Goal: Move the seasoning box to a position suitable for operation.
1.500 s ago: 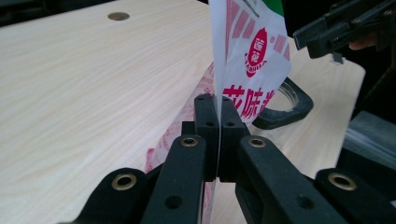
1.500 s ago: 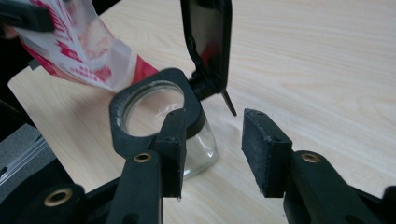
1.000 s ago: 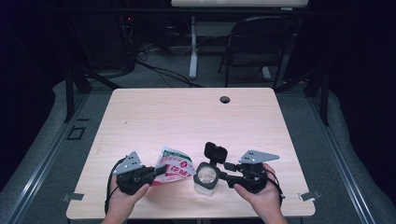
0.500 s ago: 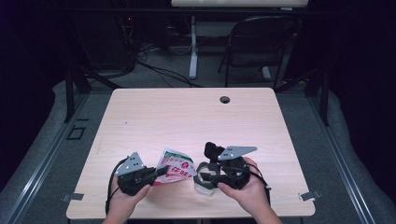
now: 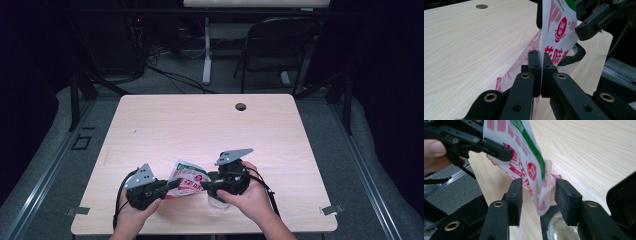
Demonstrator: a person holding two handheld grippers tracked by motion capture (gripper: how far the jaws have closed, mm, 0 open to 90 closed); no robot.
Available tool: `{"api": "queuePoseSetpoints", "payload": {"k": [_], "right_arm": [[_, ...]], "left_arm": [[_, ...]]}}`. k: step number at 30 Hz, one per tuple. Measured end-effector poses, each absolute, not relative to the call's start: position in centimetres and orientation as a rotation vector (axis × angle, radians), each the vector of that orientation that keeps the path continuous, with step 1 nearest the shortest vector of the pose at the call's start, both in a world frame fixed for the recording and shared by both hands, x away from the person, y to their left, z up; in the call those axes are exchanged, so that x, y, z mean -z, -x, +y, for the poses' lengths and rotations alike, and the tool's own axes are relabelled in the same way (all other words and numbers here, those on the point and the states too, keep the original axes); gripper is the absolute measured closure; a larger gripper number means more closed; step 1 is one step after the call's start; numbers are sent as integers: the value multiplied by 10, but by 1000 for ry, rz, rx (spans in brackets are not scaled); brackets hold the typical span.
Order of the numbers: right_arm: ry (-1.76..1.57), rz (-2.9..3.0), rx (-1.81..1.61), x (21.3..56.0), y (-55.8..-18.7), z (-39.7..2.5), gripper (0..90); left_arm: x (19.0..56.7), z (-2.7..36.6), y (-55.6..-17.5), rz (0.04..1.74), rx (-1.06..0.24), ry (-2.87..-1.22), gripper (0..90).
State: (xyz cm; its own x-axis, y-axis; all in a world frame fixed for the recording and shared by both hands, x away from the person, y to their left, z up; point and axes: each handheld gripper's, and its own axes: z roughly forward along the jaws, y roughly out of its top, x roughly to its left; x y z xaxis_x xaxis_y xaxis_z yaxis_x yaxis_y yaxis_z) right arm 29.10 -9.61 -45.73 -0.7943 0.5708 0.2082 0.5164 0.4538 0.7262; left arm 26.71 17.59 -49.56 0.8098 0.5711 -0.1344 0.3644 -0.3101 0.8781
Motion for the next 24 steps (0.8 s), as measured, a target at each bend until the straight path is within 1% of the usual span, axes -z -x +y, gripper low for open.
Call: {"api": "queuePoseSetpoints", "payload": {"k": [9,19,24], "right_arm": [[-979,2635,-1262,460,-298,-84,610],[-932,2590,-1313,444,-296,-81,608],[-930,2617,-1290,448,-298,-76,615]], "left_arm": [[496,175,-266,694,-245,-1942,900],[496,174,-266,691,-237,-1951,900],[497,174,-267,698,-235,-1945,900]]}}
